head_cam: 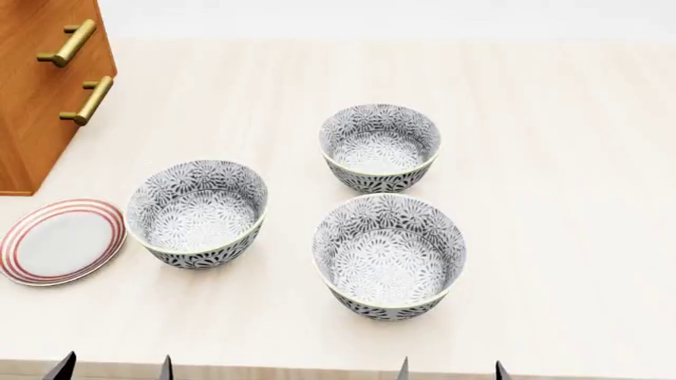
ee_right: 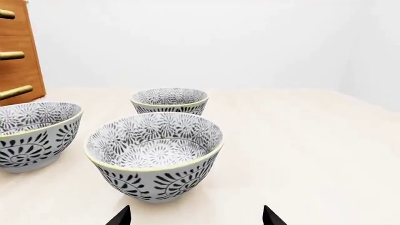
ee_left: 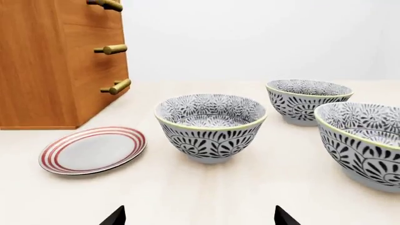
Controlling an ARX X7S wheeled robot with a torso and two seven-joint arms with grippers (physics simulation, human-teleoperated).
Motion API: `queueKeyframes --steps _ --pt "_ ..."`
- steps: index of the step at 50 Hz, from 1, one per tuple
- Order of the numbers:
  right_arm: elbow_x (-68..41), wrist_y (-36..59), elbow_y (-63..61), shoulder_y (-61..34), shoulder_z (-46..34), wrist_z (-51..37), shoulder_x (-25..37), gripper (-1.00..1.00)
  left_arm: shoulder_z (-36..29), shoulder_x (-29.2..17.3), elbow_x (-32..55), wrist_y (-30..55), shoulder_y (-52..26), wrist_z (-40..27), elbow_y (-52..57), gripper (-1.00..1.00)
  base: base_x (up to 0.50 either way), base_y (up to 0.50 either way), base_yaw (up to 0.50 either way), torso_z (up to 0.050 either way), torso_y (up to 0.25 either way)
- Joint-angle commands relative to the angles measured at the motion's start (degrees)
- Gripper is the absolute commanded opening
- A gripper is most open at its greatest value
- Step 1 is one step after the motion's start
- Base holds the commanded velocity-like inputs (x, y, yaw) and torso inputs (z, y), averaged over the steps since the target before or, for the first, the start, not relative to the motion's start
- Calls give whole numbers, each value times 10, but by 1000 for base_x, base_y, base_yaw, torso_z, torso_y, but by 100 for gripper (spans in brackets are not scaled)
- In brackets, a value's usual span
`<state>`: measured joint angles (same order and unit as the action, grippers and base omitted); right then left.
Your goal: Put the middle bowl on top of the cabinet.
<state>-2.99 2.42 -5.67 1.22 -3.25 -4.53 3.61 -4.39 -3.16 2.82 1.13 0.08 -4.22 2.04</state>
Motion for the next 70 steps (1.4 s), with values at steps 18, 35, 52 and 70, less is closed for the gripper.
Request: queueKeyframes --steps 18,35,52,70 --pt "-52 17 -311 153 134 -101 39 100 -27 -26 24 14 10 -22 51 100 0 0 0 0 0" --pt "-108 -75 -392 278 277 -134 37 100 -6 -40 67 135 -6 -57 278 100 0 0 0 0 0" --pt "-103 -83 -406 306 289 -149 35 100 1 -47 69 187 -25 -89 274 100 0 269 0 0 0" --pt "-91 -71 -419 308 283 -167 42 100 1 -56 86 188 -33 -93 266 100 0 321 0 0 0"
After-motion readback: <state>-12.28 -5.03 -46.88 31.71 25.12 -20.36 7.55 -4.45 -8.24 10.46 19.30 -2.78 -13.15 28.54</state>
